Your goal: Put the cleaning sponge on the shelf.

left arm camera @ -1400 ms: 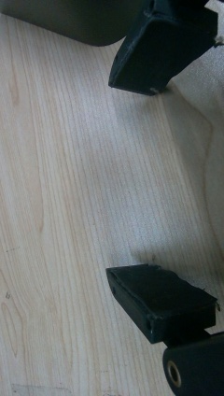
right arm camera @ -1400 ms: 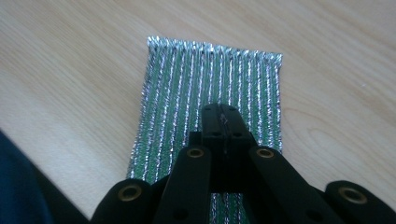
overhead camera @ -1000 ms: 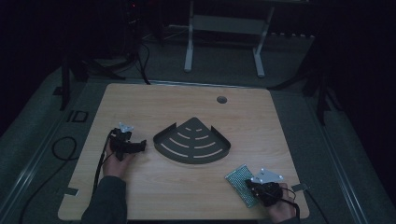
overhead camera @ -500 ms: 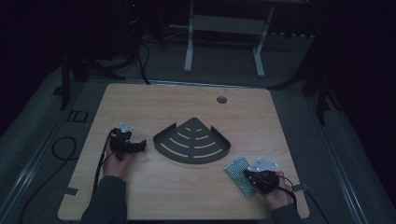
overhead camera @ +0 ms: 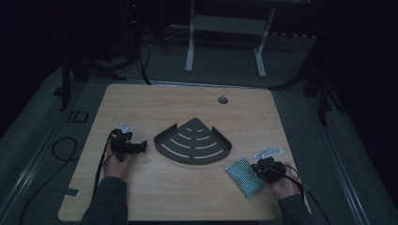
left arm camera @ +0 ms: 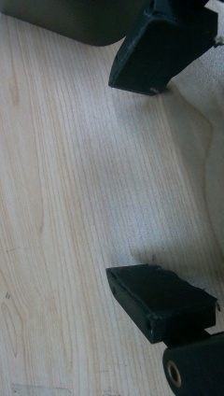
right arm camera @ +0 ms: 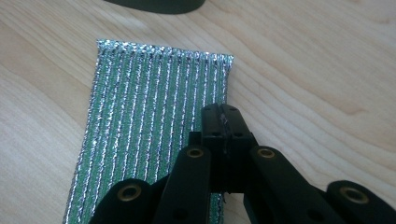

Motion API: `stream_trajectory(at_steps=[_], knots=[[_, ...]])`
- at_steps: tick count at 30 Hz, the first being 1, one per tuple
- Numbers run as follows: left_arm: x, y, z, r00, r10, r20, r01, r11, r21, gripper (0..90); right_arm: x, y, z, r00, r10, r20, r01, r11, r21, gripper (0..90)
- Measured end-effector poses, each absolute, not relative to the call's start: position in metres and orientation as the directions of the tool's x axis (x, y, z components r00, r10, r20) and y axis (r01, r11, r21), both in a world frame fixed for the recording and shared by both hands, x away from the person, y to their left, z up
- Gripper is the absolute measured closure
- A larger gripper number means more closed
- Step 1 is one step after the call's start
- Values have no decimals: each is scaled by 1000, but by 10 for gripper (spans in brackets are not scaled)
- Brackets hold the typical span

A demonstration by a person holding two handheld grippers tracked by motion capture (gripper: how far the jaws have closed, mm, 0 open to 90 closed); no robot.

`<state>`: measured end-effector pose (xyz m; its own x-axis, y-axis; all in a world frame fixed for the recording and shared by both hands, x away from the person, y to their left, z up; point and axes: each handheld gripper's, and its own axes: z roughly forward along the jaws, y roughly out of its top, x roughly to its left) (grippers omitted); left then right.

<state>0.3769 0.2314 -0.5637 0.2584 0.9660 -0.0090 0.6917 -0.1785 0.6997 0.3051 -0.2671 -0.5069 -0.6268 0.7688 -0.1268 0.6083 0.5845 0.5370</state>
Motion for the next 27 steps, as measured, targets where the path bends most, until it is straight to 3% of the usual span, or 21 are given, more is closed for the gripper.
stream_trajectory(at_steps=[7,27], knots=[[377,231,-564,258,966,-9,692,-179,700,94,313,-270,-509,-611,789,-67,658,553,511,777],[377,231,-564,258,966,-9,691,-178,700,94,334,-271,-513,-576,817,29,766,527,368,751]])
